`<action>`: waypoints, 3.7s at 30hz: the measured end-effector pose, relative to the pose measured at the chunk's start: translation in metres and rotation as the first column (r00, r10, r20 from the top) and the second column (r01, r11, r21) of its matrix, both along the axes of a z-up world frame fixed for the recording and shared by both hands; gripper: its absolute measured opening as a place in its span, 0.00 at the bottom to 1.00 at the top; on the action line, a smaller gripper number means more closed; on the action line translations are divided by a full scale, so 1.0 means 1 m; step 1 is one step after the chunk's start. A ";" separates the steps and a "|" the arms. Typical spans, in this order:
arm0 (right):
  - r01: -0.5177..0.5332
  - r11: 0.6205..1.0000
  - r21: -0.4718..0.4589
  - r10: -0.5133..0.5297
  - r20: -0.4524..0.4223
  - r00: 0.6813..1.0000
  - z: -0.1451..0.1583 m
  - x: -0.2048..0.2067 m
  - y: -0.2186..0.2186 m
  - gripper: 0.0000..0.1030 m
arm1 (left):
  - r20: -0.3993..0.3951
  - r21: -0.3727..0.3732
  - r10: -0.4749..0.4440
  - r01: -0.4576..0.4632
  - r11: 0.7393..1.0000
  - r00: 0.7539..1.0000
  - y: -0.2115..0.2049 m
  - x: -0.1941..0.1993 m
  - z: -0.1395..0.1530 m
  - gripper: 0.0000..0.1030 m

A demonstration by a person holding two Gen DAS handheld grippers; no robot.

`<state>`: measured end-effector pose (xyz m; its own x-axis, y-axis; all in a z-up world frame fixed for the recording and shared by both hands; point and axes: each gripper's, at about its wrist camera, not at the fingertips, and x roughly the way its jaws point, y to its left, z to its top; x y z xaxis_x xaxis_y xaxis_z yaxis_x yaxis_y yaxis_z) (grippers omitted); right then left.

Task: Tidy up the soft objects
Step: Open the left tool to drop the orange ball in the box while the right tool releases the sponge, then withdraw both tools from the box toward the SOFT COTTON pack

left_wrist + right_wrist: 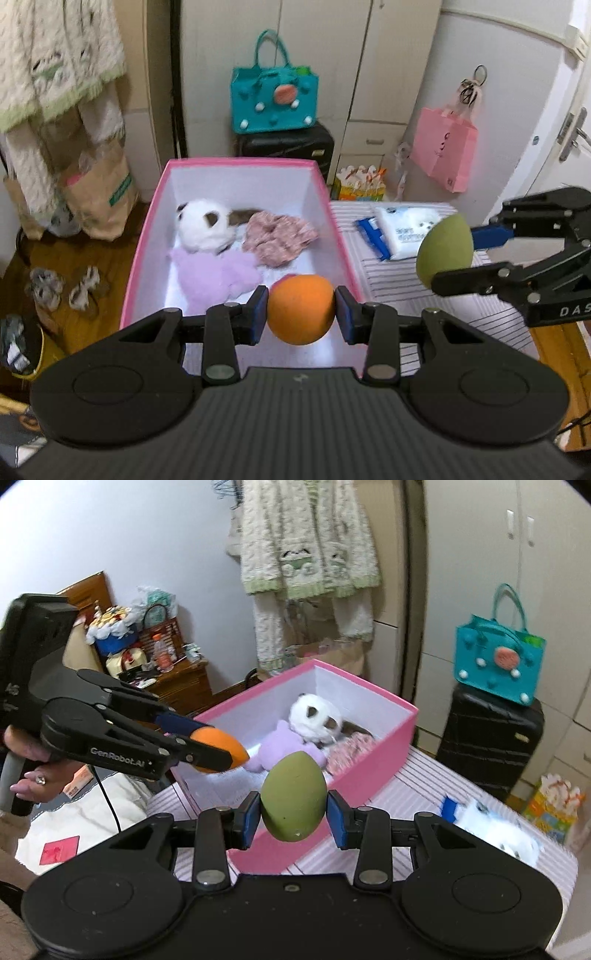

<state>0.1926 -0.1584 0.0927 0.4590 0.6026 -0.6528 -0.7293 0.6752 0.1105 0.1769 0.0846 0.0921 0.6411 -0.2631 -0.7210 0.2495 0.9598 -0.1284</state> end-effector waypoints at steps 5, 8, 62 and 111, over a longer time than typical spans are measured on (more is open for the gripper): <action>-0.062 0.998 -0.027 0.062 -0.009 0.998 -0.006 0.022 0.030 0.43 | -0.056 0.015 0.011 -0.010 1.000 0.998 0.021 0.020 -0.014 0.36; -0.117 0.993 -0.033 0.116 -0.036 0.993 -0.016 0.037 0.049 0.43 | -0.086 0.037 0.002 0.001 0.999 0.996 0.026 0.036 -0.025 0.36; -0.141 0.990 -0.020 0.139 -0.080 0.987 -0.009 0.029 0.042 0.55 | -0.045 0.141 -0.031 0.037 0.989 0.998 0.007 0.025 -0.002 0.54; 0.308 0.924 0.227 -0.334 0.086 0.939 -0.033 -0.010 -0.201 0.95 | 0.168 0.055 -0.124 0.117 0.992 0.978 -0.201 -0.010 -0.019 0.95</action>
<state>0.1824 -0.3596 0.0595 0.7177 0.5255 -0.4569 -0.4941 0.8466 0.1976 0.1668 -0.1161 0.0728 0.7211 -0.3162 -0.6164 0.3783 0.9251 -0.0320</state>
